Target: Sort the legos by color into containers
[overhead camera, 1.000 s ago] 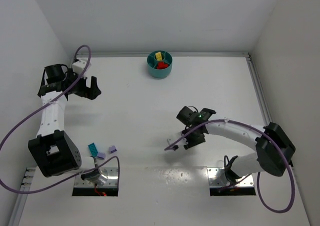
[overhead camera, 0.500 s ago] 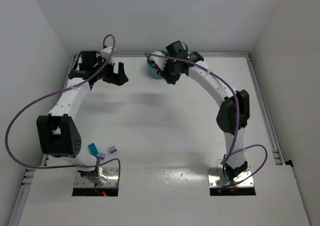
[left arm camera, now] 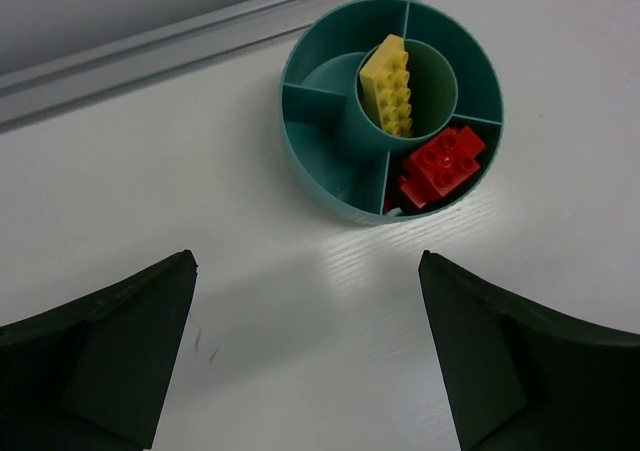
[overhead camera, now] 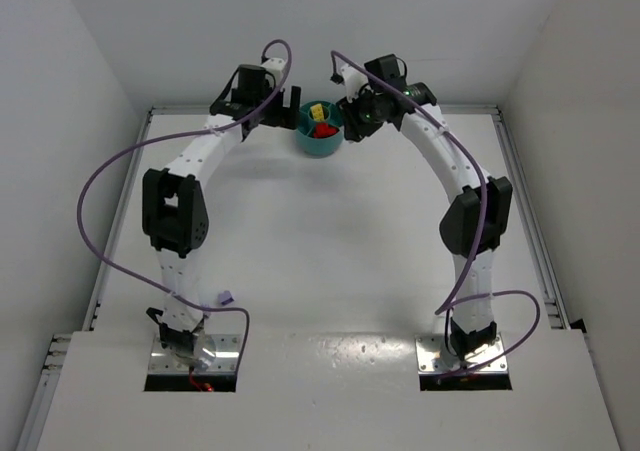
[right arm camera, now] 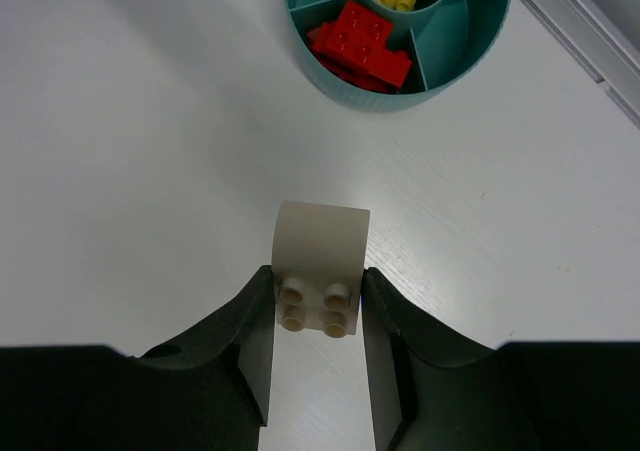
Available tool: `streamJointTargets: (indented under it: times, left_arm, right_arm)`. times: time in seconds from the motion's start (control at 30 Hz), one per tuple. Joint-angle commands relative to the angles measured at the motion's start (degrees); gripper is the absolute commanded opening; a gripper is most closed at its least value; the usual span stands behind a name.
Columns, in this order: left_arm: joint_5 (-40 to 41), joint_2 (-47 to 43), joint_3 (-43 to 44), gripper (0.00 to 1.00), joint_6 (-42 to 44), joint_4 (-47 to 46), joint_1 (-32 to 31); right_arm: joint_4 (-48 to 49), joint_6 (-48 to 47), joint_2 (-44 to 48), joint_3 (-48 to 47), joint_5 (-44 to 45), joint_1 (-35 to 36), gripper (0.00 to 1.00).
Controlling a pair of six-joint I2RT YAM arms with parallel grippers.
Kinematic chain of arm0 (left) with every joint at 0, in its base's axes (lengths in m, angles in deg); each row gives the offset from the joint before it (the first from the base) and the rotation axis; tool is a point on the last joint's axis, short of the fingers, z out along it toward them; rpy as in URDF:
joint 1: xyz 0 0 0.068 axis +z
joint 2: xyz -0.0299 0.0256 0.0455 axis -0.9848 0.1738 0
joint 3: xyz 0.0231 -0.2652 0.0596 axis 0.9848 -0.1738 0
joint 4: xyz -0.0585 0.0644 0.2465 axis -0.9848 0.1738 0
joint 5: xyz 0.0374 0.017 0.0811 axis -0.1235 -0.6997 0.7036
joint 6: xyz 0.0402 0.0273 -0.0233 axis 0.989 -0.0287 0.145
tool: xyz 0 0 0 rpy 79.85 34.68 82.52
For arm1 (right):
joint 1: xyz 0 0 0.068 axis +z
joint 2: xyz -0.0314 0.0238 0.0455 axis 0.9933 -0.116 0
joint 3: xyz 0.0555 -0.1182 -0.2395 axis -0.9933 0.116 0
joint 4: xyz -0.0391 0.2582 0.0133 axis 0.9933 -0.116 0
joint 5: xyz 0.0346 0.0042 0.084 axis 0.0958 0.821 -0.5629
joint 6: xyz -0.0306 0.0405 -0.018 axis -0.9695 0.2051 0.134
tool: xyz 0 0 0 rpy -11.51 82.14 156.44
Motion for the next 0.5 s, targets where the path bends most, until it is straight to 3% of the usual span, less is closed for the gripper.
streamJointTargets:
  times: [0.0, 0.47]
  left_arm:
    - [7.7, 3.1, 5.2, 1.0, -1.6, -0.3, -1.0]
    - [14.4, 11.8, 11.6, 1.0, 0.0, -0.9, -3.3]
  right_arm:
    - [2.1, 6.4, 1.3, -2.6, -2.2, -1.8, 0.0]
    - [5.0, 10.9, -0.2, -6.0, -4.6, -4.0, 0.0]
